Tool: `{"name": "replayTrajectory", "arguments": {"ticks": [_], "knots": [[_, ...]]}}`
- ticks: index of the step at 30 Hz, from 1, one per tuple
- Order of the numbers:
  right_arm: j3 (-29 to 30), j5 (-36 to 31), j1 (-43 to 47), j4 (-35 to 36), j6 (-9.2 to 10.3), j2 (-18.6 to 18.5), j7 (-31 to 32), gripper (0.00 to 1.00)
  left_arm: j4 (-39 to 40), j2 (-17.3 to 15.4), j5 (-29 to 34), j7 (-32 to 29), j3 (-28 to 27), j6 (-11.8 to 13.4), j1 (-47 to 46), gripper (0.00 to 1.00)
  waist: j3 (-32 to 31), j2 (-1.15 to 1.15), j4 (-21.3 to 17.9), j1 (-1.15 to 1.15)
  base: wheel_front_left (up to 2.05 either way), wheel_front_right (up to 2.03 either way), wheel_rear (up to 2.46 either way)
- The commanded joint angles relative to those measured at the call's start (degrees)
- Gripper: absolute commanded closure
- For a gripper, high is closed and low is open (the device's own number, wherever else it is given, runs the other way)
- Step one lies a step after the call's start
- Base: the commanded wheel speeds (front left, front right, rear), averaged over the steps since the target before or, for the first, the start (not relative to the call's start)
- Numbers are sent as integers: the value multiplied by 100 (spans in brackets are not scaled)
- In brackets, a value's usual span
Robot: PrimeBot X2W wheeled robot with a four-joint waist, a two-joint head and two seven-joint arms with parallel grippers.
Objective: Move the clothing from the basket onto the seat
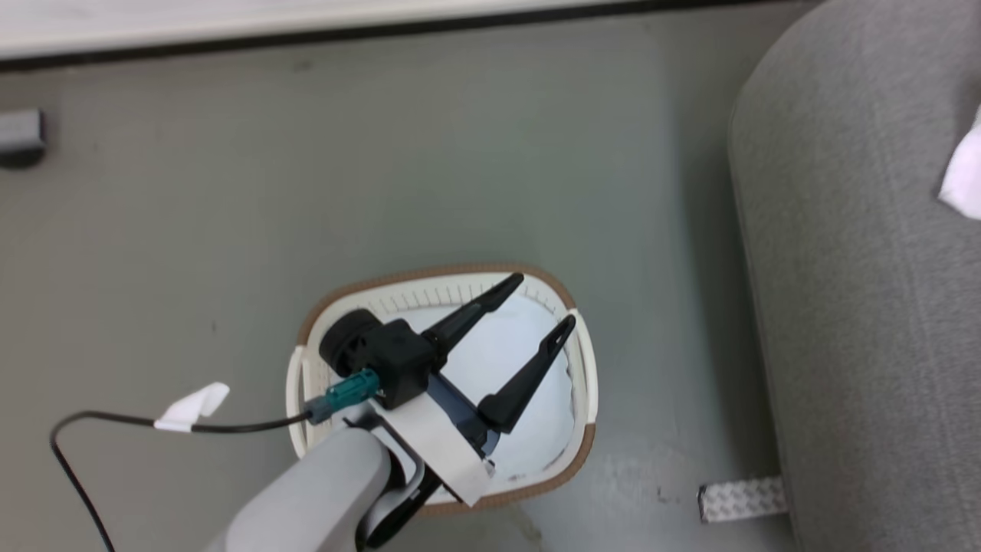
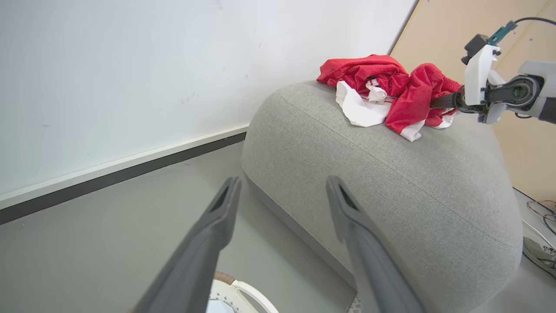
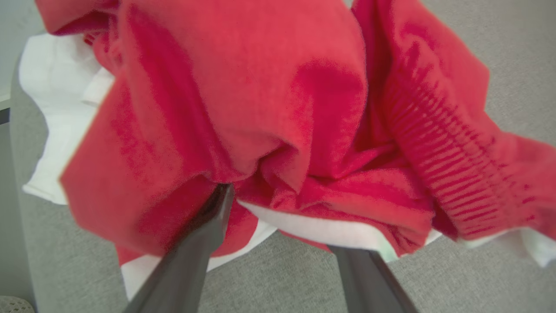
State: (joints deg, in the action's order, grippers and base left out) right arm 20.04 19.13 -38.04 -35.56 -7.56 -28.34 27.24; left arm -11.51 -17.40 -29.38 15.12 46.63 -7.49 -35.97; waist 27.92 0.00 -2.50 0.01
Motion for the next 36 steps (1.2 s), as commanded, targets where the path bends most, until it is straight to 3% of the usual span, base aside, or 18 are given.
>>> {"name": "replayTrajectory", "arguments": {"ticks": [1, 11, 20, 25, 31, 36], "knots": [[-44, -61, 157, 30, 15, -21, 39, 0, -43, 15, -17, 4, -26, 2, 102, 0, -307, 0, -20, -1, 0, 0, 0], [-832, 649, 1428, 1160, 14, -454, -172, 0, -488, 333, -90, 4, -600, 23, 697, 0, -1708, 0, 145, -1, 0, 0, 0], [-1573, 1222, 2295, 2579, 14, -401, -1582, 0, -730, 481, 33, 4, -1693, 257, 1321, 0, -2703, 0, 511, -1, 0, 0, 0], [-1858, 865, 2640, 3085, 14, 21, -2592, 0, -405, 466, 429, 3, -2392, 288, 1648, 0, -2867, 0, 728, -1, 0, 0, 0], [-1872, 86, 3219, 3408, 15, 1130, -3802, 0, -218, 637, 997, 3, -3190, 290, 2187, 0, -2968, 0, 920, -1, 0, 0, 0], [-1922, -255, 3795, 3375, 15, 1826, -4173, 0, -217, 800, 1353, 4, -3661, 198, 2513, 0, -2954, 0, 985, -1, 0, 0, 0]]}}
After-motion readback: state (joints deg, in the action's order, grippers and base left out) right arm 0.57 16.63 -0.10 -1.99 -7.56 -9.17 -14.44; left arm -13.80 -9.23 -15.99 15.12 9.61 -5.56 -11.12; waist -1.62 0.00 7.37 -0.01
